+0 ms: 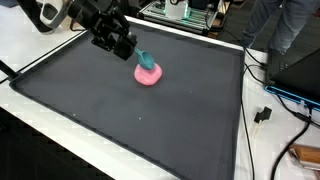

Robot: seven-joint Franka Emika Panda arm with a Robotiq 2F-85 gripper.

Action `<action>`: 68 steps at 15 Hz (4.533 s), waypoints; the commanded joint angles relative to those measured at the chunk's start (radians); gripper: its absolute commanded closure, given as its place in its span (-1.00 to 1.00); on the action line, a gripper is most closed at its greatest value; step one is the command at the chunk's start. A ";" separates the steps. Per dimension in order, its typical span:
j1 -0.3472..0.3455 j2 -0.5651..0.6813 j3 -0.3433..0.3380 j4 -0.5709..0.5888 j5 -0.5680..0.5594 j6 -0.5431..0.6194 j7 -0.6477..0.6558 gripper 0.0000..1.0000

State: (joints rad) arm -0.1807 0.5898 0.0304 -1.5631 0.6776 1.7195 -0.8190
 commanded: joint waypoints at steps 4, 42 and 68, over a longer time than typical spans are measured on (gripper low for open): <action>0.054 -0.149 -0.001 -0.038 -0.120 0.002 0.139 0.50; 0.244 -0.374 0.044 -0.197 -0.752 0.266 0.531 0.00; 0.512 -0.101 0.015 -0.048 -1.399 -0.101 1.745 0.50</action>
State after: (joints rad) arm 0.3106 0.4261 0.0579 -1.6683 -0.6861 1.6866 0.8713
